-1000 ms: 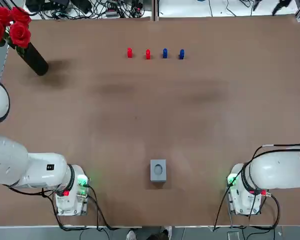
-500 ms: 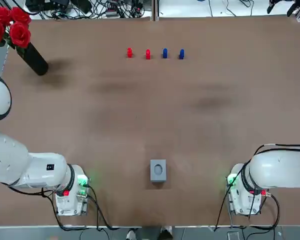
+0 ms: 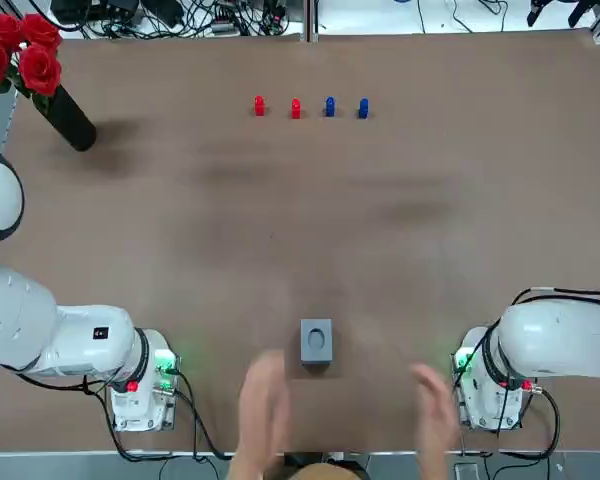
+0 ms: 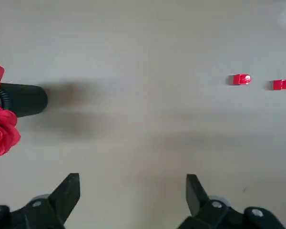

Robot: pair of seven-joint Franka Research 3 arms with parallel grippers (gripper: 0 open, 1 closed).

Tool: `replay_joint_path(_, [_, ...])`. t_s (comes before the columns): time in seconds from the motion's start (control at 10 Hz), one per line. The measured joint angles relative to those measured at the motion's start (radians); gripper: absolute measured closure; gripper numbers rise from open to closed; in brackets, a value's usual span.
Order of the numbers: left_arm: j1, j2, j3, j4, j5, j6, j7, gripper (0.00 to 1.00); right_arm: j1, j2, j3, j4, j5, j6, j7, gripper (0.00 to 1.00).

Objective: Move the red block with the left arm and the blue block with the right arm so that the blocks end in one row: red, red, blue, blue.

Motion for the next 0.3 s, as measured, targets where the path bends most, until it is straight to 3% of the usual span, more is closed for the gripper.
replay_joint_path(0.3, [0.002,0.0,-0.002,0.0,0.001,-0.001,-0.006,0.02,-0.034,-0.029,0.0,0.0,-0.001,-0.014,-0.058,0.0])
